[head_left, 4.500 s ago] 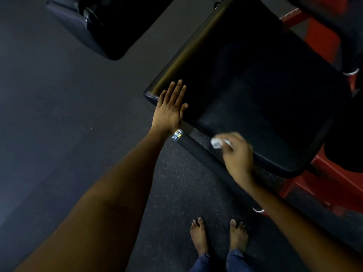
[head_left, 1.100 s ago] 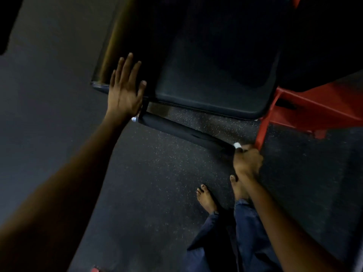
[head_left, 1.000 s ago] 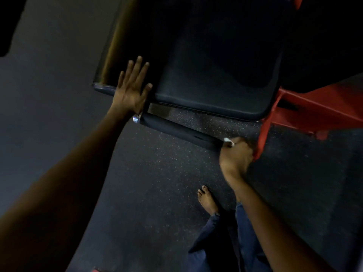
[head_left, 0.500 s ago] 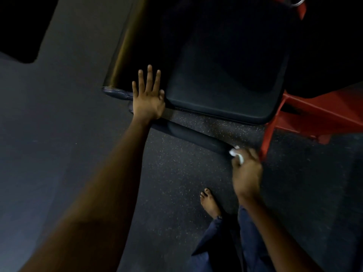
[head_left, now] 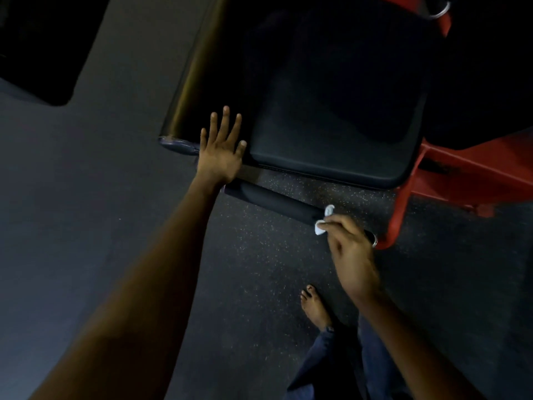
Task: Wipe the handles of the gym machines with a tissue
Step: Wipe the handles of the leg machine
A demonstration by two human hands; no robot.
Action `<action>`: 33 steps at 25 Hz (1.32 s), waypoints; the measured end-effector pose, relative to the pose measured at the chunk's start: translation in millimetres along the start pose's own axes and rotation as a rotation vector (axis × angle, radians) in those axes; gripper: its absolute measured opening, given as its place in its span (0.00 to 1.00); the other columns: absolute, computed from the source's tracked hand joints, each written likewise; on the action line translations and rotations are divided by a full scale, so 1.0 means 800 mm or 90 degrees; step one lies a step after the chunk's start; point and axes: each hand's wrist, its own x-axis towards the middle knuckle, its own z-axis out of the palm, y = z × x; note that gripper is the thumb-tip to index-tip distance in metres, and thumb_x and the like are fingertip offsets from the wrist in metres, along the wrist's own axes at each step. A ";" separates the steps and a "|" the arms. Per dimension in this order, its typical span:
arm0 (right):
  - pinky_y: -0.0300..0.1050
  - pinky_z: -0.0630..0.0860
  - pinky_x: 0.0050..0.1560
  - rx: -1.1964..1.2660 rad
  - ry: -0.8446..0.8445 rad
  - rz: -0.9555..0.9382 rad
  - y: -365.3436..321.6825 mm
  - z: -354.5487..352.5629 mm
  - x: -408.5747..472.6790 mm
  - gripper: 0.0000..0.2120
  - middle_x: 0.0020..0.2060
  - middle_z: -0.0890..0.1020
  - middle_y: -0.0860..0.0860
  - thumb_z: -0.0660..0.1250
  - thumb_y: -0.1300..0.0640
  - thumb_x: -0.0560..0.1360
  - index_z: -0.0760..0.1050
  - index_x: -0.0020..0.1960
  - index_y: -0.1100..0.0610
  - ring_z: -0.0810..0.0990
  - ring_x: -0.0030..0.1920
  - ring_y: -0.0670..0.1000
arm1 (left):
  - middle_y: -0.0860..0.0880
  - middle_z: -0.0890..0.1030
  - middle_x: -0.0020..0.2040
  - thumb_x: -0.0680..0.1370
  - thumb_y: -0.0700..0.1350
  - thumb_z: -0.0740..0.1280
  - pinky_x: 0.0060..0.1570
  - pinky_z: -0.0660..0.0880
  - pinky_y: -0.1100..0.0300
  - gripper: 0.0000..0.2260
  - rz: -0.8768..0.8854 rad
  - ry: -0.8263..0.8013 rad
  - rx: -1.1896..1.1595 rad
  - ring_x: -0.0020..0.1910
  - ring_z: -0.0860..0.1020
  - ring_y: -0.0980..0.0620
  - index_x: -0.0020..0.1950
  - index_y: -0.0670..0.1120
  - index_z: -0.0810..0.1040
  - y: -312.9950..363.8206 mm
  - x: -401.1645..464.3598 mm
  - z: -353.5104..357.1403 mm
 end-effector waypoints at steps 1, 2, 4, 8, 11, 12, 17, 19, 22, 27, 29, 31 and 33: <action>0.40 0.76 0.54 0.017 0.016 0.039 0.000 -0.001 -0.001 0.11 0.49 0.79 0.55 0.67 0.73 0.70 0.81 0.49 0.63 0.79 0.51 0.52 | 0.47 0.46 0.80 0.84 0.51 0.49 0.75 0.41 0.47 0.24 0.024 0.004 -0.040 0.78 0.42 0.46 0.79 0.47 0.51 -0.010 -0.005 -0.006; 0.42 0.77 0.54 0.039 0.038 0.083 -0.006 0.002 0.005 0.09 0.50 0.78 0.55 0.66 0.71 0.72 0.80 0.49 0.63 0.79 0.52 0.53 | 0.47 0.49 0.80 0.83 0.51 0.48 0.76 0.44 0.48 0.24 0.037 0.016 -0.074 0.79 0.45 0.47 0.79 0.46 0.55 -0.016 -0.013 -0.012; 0.37 0.74 0.57 0.081 0.067 0.132 -0.024 0.012 0.027 0.10 0.52 0.78 0.55 0.65 0.70 0.73 0.80 0.51 0.61 0.77 0.55 0.50 | 0.46 0.57 0.78 0.82 0.52 0.49 0.76 0.48 0.51 0.25 0.020 0.066 -0.105 0.78 0.52 0.48 0.77 0.44 0.62 -0.012 -0.036 -0.016; 0.30 0.66 0.55 0.042 0.007 0.074 -0.019 0.013 0.021 0.11 0.54 0.77 0.53 0.64 0.68 0.74 0.79 0.53 0.60 0.74 0.55 0.47 | 0.41 0.75 0.68 0.82 0.48 0.53 0.74 0.49 0.54 0.20 0.153 0.125 -0.044 0.71 0.67 0.43 0.68 0.40 0.74 0.067 -0.115 0.035; 0.34 0.69 0.51 -0.041 -0.004 0.258 0.039 -0.013 -0.004 0.10 0.55 0.78 0.56 0.63 0.67 0.75 0.78 0.54 0.60 0.77 0.53 0.50 | 0.40 0.75 0.64 0.83 0.51 0.49 0.75 0.46 0.52 0.20 0.152 0.141 0.003 0.70 0.63 0.41 0.66 0.41 0.71 0.093 -0.143 0.083; 0.37 0.71 0.50 -0.066 -0.002 0.312 0.048 -0.022 -0.011 0.10 0.54 0.78 0.57 0.63 0.66 0.75 0.79 0.54 0.60 0.78 0.52 0.53 | 0.40 0.75 0.64 0.84 0.52 0.47 0.75 0.45 0.52 0.21 0.134 0.162 0.007 0.70 0.63 0.42 0.66 0.42 0.70 0.091 -0.141 0.091; 0.34 0.70 0.52 -0.010 -0.032 0.045 -0.034 0.006 0.022 0.13 0.55 0.77 0.54 0.64 0.69 0.73 0.78 0.55 0.61 0.75 0.52 0.49 | 0.41 0.73 0.63 0.83 0.53 0.45 0.74 0.46 0.51 0.20 0.133 0.203 0.032 0.70 0.63 0.41 0.65 0.43 0.68 0.086 -0.132 0.101; 0.39 0.75 0.52 -0.026 -0.061 -0.103 -0.048 0.018 0.029 0.13 0.50 0.79 0.55 0.68 0.71 0.68 0.80 0.52 0.62 0.77 0.52 0.52 | 0.41 0.73 0.64 0.83 0.52 0.45 0.74 0.46 0.50 0.21 0.135 0.214 0.036 0.70 0.63 0.41 0.66 0.42 0.68 0.088 -0.136 0.100; 0.44 0.77 0.56 -0.042 -0.070 -0.124 0.004 0.006 0.016 0.14 0.47 0.80 0.55 0.70 0.74 0.65 0.81 0.49 0.63 0.79 0.51 0.53 | 0.42 0.73 0.64 0.83 0.51 0.48 0.75 0.46 0.50 0.19 0.125 0.221 0.026 0.70 0.63 0.41 0.66 0.42 0.69 0.090 -0.135 0.098; 0.37 0.74 0.54 -0.017 -0.022 0.133 0.014 -0.017 0.003 0.14 0.51 0.77 0.54 0.63 0.75 0.70 0.80 0.50 0.62 0.78 0.51 0.51 | 0.41 0.74 0.64 0.81 0.49 0.51 0.75 0.47 0.50 0.19 0.100 0.227 0.009 0.71 0.62 0.41 0.65 0.41 0.72 0.095 -0.137 0.100; 0.36 0.72 0.52 0.010 0.009 0.084 -0.021 -0.006 0.023 0.13 0.53 0.77 0.54 0.64 0.71 0.72 0.79 0.54 0.62 0.76 0.51 0.50 | 0.40 0.74 0.64 0.81 0.49 0.51 0.75 0.47 0.49 0.18 0.094 0.239 0.014 0.71 0.62 0.41 0.65 0.41 0.70 0.097 -0.136 0.103; 0.37 0.74 0.51 0.022 -0.014 -0.032 -0.034 0.007 0.023 0.13 0.49 0.78 0.55 0.66 0.73 0.70 0.80 0.52 0.62 0.76 0.49 0.51 | 0.40 0.74 0.63 0.82 0.49 0.50 0.75 0.47 0.49 0.18 0.096 0.247 0.009 0.71 0.62 0.41 0.65 0.41 0.70 0.097 -0.138 0.102; 0.31 0.71 0.53 0.063 0.014 0.006 -0.005 0.014 0.008 0.14 0.47 0.79 0.55 0.64 0.75 0.69 0.81 0.49 0.63 0.77 0.49 0.50 | 0.40 0.74 0.63 0.83 0.51 0.47 0.75 0.47 0.49 0.21 0.080 0.240 -0.001 0.71 0.62 0.41 0.64 0.40 0.71 0.104 -0.139 0.100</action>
